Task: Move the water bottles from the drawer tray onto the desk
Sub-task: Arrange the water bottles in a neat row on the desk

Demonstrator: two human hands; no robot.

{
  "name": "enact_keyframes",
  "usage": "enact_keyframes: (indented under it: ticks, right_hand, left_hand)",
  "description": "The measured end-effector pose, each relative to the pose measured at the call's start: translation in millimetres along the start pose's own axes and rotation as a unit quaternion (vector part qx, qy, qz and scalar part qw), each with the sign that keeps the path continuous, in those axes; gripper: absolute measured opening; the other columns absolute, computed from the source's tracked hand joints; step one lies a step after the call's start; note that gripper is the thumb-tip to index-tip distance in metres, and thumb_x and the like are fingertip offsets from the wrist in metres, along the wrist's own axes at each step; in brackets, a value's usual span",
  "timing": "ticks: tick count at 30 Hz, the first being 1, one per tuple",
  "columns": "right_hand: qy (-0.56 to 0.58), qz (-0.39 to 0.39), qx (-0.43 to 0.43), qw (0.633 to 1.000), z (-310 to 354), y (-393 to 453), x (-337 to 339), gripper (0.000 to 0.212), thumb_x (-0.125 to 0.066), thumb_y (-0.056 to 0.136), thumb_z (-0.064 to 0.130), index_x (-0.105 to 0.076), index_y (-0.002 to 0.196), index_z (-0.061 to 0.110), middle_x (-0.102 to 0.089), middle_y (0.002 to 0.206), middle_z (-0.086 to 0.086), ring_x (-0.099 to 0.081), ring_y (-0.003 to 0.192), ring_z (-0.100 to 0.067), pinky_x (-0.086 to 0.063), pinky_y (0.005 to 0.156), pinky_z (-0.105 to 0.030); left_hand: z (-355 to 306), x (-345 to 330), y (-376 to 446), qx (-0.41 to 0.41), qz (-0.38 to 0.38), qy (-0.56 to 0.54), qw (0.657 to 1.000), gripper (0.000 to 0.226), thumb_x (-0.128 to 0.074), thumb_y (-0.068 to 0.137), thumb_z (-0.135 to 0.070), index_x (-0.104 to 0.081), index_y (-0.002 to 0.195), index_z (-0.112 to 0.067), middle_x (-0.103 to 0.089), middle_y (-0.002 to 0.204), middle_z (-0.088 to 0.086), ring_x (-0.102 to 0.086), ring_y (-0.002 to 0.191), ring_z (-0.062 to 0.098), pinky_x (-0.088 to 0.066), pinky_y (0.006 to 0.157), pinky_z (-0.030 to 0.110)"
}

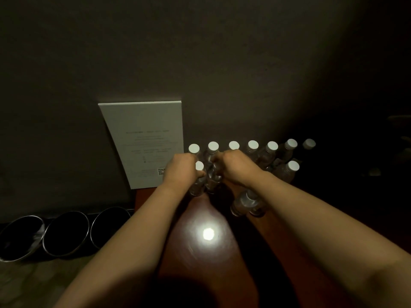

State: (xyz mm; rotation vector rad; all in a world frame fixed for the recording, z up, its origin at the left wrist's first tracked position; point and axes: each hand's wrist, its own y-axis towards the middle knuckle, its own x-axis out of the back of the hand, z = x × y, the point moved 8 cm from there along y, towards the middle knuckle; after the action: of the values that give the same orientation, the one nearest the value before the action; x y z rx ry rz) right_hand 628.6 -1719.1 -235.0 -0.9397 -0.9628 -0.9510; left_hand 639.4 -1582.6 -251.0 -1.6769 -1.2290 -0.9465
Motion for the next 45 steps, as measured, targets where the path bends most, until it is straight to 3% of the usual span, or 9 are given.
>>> enact_keyframes:
  ticks: [7,13,17,20,24,27,32,38,45]
  right_hand:
    - [-0.017,0.004,0.0,1.0,0,4,-7,0.031,-0.061,0.088,0.015,-0.061,0.118,0.015,-0.063,0.1,-0.012,-0.064,0.09,-0.031,-0.053,0.078,-0.039]
    - [-0.058,0.013,0.019,0.998,4,3,-8,0.029,-0.055,0.093,0.015,-0.06,0.121,0.012,-0.06,0.106,-0.016,-0.061,0.095,-0.034,-0.045,0.076,-0.033]
    - [-0.04,0.056,0.005,0.998,1,-3,-3,0.047,-0.057,0.094,0.017,-0.049,0.139,0.018,-0.06,0.109,-0.014,-0.062,0.1,-0.033,-0.045,0.078,-0.032]
    - [-0.009,0.013,-0.009,1.0,-8,-17,17,0.065,-0.067,0.09,0.033,-0.039,0.147,0.019,-0.062,0.115,-0.016,-0.06,0.106,-0.034,-0.044,0.082,-0.035]
    - [-0.052,-0.044,-0.04,0.997,-36,-46,44,0.045,-0.064,0.091,0.04,-0.057,0.125,0.012,-0.065,0.11,-0.015,-0.061,0.103,-0.033,-0.045,0.077,-0.034]
    - [-0.066,0.024,-0.014,0.997,-42,-67,40,0.035,-0.065,0.089,0.039,-0.064,0.115,0.016,-0.067,0.106,-0.01,-0.063,0.1,-0.029,-0.048,0.079,-0.034]
    - [-0.099,0.155,-0.019,0.983,-53,-84,17,0.028,-0.063,0.087,0.028,-0.067,0.112,0.017,-0.069,0.108,-0.008,-0.066,0.097,-0.028,-0.055,0.084,-0.041]
    - [-0.099,0.149,0.049,0.983,-44,-84,0,0.031,-0.056,0.088,0.02,-0.065,0.118,0.018,-0.065,0.115,-0.012,-0.062,0.103,-0.032,-0.051,0.088,-0.041]
    - [-0.072,0.122,0.0,0.99,-51,-67,9,0.019,-0.065,0.083,0.028,-0.067,0.088,0.01,-0.066,0.087,-0.011,-0.065,0.08,-0.029,-0.056,0.074,-0.041]
  left_hand:
    - [2,-1,-1,0.008,0.004,0.0,1.0,0.034,-0.079,0.079,-0.036,-0.071,0.103,-0.014,-0.07,0.098,0.011,-0.065,0.096,0.033,-0.053,0.076,0.038]
    - [2,0,-2,0.014,0.0,-0.002,1.0,0.033,-0.079,0.079,-0.037,-0.071,0.102,-0.014,-0.071,0.096,0.012,-0.065,0.096,0.033,-0.049,0.073,0.035]
    - [-2,1,-6,0.007,-0.002,-0.002,1.0,0.033,-0.077,0.08,-0.039,-0.068,0.095,-0.013,-0.071,0.094,0.012,-0.065,0.094,0.033,-0.043,0.067,0.033]
    - [1,1,-8,0.009,0.006,-0.025,1.0,0.041,-0.079,0.074,-0.047,-0.067,0.101,-0.019,-0.071,0.092,0.009,-0.066,0.091,0.031,-0.047,0.068,0.032]
    - [-10,14,-11,-0.002,-0.022,-0.015,1.0,0.063,-0.081,0.07,-0.055,-0.063,0.117,-0.017,-0.069,0.102,0.011,-0.064,0.099,0.032,-0.054,0.08,0.039]
    - [-36,27,-15,-0.044,-0.078,-0.029,0.996,0.059,-0.081,0.077,-0.044,-0.065,0.125,-0.014,-0.066,0.113,0.014,-0.061,0.109,0.032,-0.047,0.091,0.037]
    - [-76,13,-16,-0.078,-0.049,-0.016,0.996,0.03,-0.075,0.083,-0.031,-0.074,0.11,-0.017,-0.069,0.105,0.011,-0.064,0.102,0.031,-0.052,0.086,0.039]
    - [-75,-8,-13,-0.066,-0.013,0.041,0.997,0.018,-0.064,0.089,-0.023,-0.066,0.076,-0.011,-0.066,0.086,0.014,-0.064,0.084,0.035,-0.051,0.073,0.04]
    - [-63,-10,-8,-0.032,-0.019,0.0,0.999,0.012,-0.067,0.084,-0.014,-0.065,0.072,-0.014,-0.066,0.077,0.007,-0.066,0.08,0.029,-0.051,0.071,0.033]
